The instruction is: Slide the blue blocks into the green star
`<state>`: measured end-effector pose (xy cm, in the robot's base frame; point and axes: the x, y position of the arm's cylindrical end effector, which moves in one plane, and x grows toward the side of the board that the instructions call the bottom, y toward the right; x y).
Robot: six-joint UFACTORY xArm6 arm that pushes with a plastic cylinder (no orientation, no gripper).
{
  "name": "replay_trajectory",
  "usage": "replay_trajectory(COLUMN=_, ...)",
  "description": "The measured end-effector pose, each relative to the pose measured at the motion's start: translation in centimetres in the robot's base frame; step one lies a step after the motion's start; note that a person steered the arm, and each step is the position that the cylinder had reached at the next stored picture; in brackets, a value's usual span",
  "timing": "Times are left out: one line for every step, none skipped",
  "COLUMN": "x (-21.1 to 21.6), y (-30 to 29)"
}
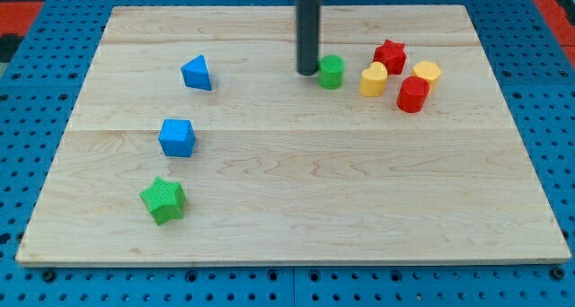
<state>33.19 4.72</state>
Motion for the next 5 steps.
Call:
replay_trajectory(x=0.4, y=2.7)
replay_trajectory(x=-1.5, y=-3.0)
replay_trajectory(x=-6.1, y=-7.9)
replay_trajectory(x=-7.8, y=-14.6)
replay_trajectory(x=-6.6, y=-19.2)
